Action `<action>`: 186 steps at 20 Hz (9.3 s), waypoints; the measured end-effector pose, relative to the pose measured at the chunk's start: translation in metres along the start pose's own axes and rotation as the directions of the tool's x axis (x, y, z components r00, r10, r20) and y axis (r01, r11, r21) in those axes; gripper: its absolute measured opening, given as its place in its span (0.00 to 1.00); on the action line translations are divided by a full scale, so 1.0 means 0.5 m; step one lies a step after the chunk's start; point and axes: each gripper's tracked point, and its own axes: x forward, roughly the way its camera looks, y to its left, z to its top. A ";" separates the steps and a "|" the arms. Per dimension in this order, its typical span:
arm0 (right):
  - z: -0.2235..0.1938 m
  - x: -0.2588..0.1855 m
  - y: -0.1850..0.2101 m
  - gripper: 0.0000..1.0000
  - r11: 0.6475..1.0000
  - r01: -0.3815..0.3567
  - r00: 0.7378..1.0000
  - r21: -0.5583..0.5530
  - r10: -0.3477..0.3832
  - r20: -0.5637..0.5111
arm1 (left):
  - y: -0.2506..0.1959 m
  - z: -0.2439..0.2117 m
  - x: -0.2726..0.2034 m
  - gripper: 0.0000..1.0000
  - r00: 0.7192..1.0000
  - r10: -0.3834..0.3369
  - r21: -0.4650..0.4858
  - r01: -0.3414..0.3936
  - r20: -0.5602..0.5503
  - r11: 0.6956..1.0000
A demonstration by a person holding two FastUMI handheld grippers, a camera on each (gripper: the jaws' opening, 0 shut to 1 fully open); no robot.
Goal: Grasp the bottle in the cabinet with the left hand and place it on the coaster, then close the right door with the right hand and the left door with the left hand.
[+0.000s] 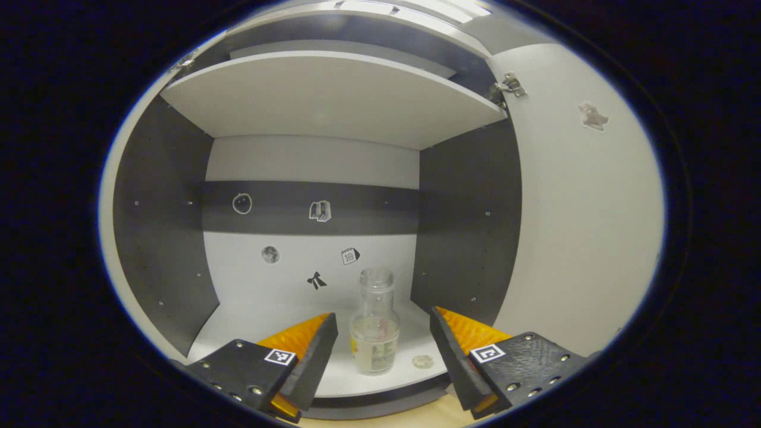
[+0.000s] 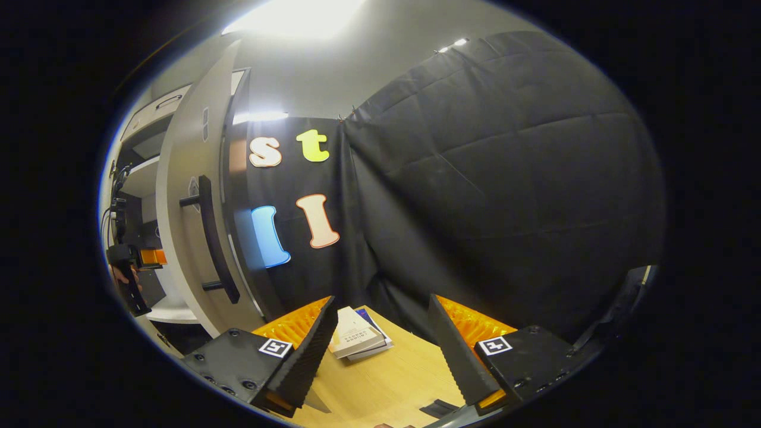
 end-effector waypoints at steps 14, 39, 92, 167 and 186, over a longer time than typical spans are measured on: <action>0.012 -0.001 -0.001 0.98 0.997 0.034 0.999 -0.065 -0.033 0.014 | 0.003 -0.022 0.140 0.68 0.998 -0.057 0.071 0.058 -0.009 0.996; -0.002 -0.014 0.063 0.98 0.999 -0.038 0.998 -0.008 0.038 -0.047 | 0.045 0.076 -0.134 0.40 0.988 -0.140 -0.019 0.141 0.069 0.990; -0.017 -0.221 0.034 0.98 0.995 -0.032 0.996 -0.097 0.024 -0.085 | -0.118 -0.723 -0.421 0.44 0.959 -0.195 -0.046 0.189 -0.206 0.981; 0.094 -0.020 0.470 0.97 0.784 -0.617 0.784 -0.059 0.607 -0.129 | 0.182 -0.147 -0.648 0.94 0.907 0.413 -0.102 -0.420 -0.081 0.902; 0.008 -0.086 0.585 0.98 0.829 -0.558 0.826 -0.042 0.550 -0.125 | 0.466 -0.130 -0.880 0.94 0.900 0.436 -0.041 -0.436 -0.004 0.899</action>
